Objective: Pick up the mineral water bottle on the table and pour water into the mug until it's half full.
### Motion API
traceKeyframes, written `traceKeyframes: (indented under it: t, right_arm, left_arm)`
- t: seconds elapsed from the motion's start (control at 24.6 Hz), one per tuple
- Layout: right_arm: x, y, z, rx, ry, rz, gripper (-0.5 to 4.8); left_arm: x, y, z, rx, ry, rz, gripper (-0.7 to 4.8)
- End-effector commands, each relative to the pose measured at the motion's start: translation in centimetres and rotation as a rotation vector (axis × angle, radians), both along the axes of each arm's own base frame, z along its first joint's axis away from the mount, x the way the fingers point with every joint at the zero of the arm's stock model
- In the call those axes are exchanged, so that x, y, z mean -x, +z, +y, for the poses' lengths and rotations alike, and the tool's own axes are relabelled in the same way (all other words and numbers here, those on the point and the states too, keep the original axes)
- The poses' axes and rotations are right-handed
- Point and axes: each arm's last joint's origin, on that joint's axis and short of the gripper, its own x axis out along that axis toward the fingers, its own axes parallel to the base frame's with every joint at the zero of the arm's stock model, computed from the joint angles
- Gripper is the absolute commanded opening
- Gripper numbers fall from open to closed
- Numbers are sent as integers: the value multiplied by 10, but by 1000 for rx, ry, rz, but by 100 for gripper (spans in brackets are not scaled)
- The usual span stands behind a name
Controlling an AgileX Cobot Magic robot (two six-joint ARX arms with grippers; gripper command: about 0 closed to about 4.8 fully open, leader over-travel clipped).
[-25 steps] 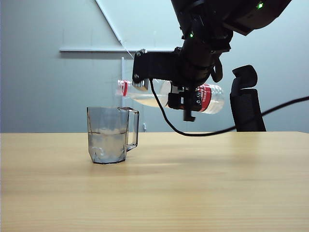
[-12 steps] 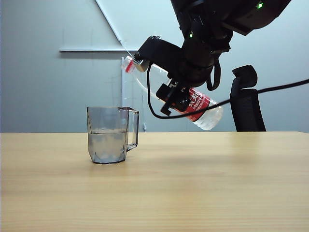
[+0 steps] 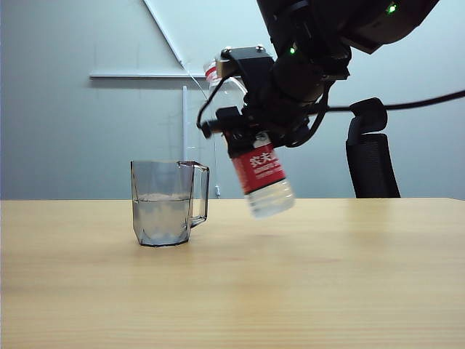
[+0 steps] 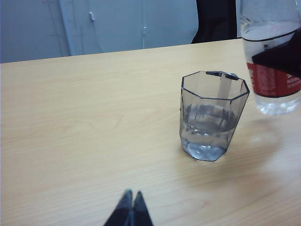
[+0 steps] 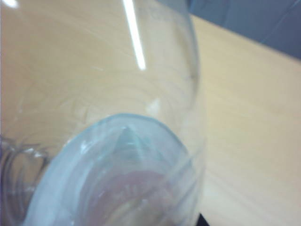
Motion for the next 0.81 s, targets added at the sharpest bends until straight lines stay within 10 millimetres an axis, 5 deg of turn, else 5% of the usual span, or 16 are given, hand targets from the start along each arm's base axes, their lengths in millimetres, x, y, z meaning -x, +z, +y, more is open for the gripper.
traceKeyframes:
  t: [0.04,0.41,0.81]
  right_arm:
    - [-1,10,2,-125,11,-14,241]
    - [-4,1,-9,-221,30,92,240]
    - [19,-33,-24,-310,4,105,238]
  left_arm:
    - [0,2,0,9,-1,-12,-2]
    - [0,2,0,8,-1,-12,-2]
    - [0,2,0,8,-1,-12,-2]
